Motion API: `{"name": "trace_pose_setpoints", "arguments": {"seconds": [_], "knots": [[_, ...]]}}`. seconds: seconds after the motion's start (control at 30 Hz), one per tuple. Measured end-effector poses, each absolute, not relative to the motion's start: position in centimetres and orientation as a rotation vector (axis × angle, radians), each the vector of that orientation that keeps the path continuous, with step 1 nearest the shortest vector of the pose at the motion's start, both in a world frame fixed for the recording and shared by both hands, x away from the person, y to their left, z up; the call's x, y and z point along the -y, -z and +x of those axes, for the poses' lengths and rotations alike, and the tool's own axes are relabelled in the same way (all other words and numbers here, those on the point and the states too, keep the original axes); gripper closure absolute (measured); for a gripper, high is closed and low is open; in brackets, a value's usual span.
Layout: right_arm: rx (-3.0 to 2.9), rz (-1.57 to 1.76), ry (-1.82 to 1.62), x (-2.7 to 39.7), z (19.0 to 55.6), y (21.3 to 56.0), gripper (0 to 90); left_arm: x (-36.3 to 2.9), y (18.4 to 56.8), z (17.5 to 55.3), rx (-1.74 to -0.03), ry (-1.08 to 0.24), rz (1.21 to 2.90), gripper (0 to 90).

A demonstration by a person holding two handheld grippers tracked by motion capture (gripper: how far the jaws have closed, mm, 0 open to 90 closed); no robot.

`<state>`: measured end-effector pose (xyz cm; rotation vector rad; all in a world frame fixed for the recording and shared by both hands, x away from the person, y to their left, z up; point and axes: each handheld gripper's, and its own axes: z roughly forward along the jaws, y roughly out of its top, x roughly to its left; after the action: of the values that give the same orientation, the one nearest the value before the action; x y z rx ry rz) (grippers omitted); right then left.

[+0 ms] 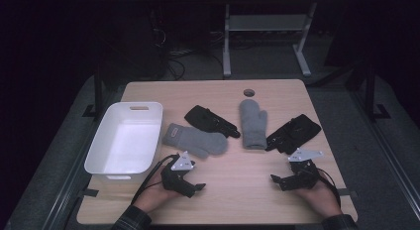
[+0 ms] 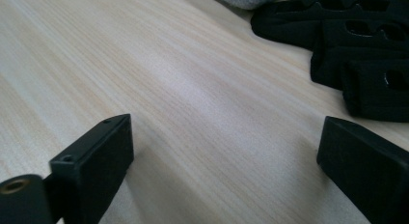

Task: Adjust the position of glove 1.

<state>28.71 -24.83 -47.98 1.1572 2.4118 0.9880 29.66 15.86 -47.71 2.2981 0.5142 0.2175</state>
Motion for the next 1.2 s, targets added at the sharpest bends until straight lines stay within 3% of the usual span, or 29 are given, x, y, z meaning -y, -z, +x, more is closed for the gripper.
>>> {"name": "trace_pose_setpoints", "arguments": {"seconds": [0.17, 0.23, 0.3, 0.33, 0.4, 0.6, 0.7, 0.83, 1.2], "knots": [[-2.431, 1.144, -0.972, 24.6, 28.7, 47.3, 18.1, -15.8, 47.7, 29.6, -0.52, -0.22, 2.297, 12.0], [-2.432, 1.102, -1.014, 24.3, 28.7, 46.6, 30.6, -15.8, 47.7, 29.6, -0.525, -0.218, 2.291, 12.1], [-2.435, 1.087, -1.024, 24.3, 28.8, 46.4, 34.3, -15.7, 47.8, 29.6, -0.532, -0.216, 2.283, 12.0], [-2.453, 1.056, -1.06, 24.1, 29.0, 45.8, 46.8, -15.8, 47.7, 29.6, -0.522, -0.223, 2.293, 12.0], [-2.46, 1.042, -1.084, 23.9, 29.3, 45.4, 54.8, -15.8, 47.7, 29.6, -0.52, -0.224, 2.293, 12.0], [-2.486, 1.008, -1.112, 23.5, 30.6, 44.8, 69.0, -15.8, 47.7, 29.6, -0.521, -0.224, 2.292, 12.0], [-2.5, 0.994, -1.098, 22.9, 31.5, 44.3, 81.0, -15.8, 47.7, 29.6, -0.521, -0.223, 2.293, 12.0], [-2.505, 0.979, -1.105, 22.5, 32.0, 43.9, 89.8, -15.8, 47.7, 29.6, -0.522, -0.222, 2.294, 12.0], [-2.505, 0.952, -1.107, 20.7, 35.1, 43.1, 90.0, -15.8, 47.7, 29.6, -0.525, -0.22, 2.296, 12.1]]}}
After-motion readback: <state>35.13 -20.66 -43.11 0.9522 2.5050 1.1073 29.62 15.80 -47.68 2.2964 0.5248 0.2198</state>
